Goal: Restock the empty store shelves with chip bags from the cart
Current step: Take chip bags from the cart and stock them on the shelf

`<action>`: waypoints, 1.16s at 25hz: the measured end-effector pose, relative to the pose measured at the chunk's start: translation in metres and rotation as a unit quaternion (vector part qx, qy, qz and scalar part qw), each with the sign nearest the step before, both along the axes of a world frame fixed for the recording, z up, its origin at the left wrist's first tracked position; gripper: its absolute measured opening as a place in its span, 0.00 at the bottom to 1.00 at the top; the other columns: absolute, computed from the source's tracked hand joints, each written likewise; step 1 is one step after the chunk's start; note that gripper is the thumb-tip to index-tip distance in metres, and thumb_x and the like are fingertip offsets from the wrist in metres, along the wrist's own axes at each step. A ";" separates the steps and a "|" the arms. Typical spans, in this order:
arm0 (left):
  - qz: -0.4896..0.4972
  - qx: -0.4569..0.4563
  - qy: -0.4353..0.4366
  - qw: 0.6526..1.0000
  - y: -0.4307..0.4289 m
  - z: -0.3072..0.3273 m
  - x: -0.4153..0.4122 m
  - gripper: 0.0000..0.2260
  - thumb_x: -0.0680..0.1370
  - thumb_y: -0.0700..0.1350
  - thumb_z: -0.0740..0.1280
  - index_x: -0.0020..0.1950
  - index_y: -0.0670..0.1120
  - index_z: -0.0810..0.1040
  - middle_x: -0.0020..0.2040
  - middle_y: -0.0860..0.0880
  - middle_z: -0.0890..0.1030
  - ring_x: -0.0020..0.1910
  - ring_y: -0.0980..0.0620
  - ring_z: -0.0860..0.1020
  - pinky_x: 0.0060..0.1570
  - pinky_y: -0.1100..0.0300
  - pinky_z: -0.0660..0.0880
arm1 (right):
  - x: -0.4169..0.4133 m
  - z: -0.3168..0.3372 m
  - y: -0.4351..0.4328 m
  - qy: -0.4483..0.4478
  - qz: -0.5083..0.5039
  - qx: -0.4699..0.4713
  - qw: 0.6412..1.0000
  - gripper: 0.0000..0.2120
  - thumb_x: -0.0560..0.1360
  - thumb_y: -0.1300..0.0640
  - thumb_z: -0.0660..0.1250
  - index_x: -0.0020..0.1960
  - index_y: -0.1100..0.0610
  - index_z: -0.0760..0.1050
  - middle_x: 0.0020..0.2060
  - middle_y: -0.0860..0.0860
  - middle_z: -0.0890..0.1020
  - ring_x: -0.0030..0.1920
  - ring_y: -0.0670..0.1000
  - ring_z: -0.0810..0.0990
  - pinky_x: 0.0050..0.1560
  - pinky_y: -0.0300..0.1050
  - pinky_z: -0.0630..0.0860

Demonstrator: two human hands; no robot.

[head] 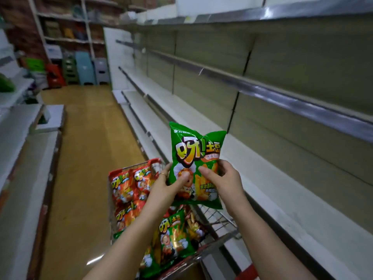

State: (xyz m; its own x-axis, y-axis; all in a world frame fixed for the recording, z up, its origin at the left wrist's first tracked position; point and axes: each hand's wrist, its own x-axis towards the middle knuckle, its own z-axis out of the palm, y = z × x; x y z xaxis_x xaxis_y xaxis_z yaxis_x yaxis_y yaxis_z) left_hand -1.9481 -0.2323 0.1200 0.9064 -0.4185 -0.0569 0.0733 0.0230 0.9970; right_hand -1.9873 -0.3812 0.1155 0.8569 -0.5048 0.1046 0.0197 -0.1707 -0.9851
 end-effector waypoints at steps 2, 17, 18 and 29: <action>-0.031 -0.037 -0.015 0.999 -0.008 0.024 -0.009 0.19 0.74 0.50 0.67 0.63 0.56 0.67 0.47 0.60 0.77 0.38 0.66 0.78 0.31 0.74 0.73 | -0.023 0.030 -0.004 -0.039 -0.021 -0.014 0.999 0.13 0.70 0.50 0.72 0.52 0.49 0.76 0.48 0.50 0.84 0.48 0.51 0.83 0.51 0.57 0.79; -0.341 -0.022 -0.184 0.922 -0.209 0.197 -0.139 0.21 0.70 0.63 0.67 0.47 0.46 0.80 0.37 0.52 0.84 0.35 0.55 0.82 0.43 0.60 0.79 | -0.275 0.220 -0.131 0.028 -0.306 -0.233 0.923 0.15 0.72 0.44 0.67 0.39 0.56 0.78 0.35 0.49 0.83 0.36 0.48 0.80 0.37 0.43 0.77; -0.351 -0.008 -0.195 0.916 -0.228 0.205 -0.148 0.22 0.70 0.63 0.67 0.47 0.45 0.80 0.37 0.51 0.84 0.36 0.54 0.82 0.43 0.60 0.79 | -0.288 0.226 -0.144 0.038 -0.320 -0.223 0.920 0.15 0.73 0.44 0.67 0.39 0.56 0.78 0.33 0.49 0.82 0.34 0.48 0.80 0.33 0.41 0.76; -0.405 0.128 -0.236 0.874 -0.395 0.216 -0.217 0.21 0.77 0.59 0.62 0.50 0.42 0.78 0.47 0.41 0.81 0.47 0.44 0.80 0.55 0.53 0.75 | -0.319 0.227 -0.290 0.100 -0.468 -0.117 0.870 0.06 0.78 0.60 0.57 0.48 0.62 0.71 0.42 0.55 0.74 0.41 0.53 0.76 0.39 0.44 0.73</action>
State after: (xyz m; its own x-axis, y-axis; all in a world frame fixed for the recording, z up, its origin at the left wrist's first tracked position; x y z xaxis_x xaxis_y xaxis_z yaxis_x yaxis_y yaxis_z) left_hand -2.1653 -0.6271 0.3359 0.2657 -0.9624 0.0567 -0.4589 -0.0746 0.8853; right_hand -2.3066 -0.6713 0.3428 0.0939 -0.9763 0.1951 -0.4039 -0.2164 -0.8888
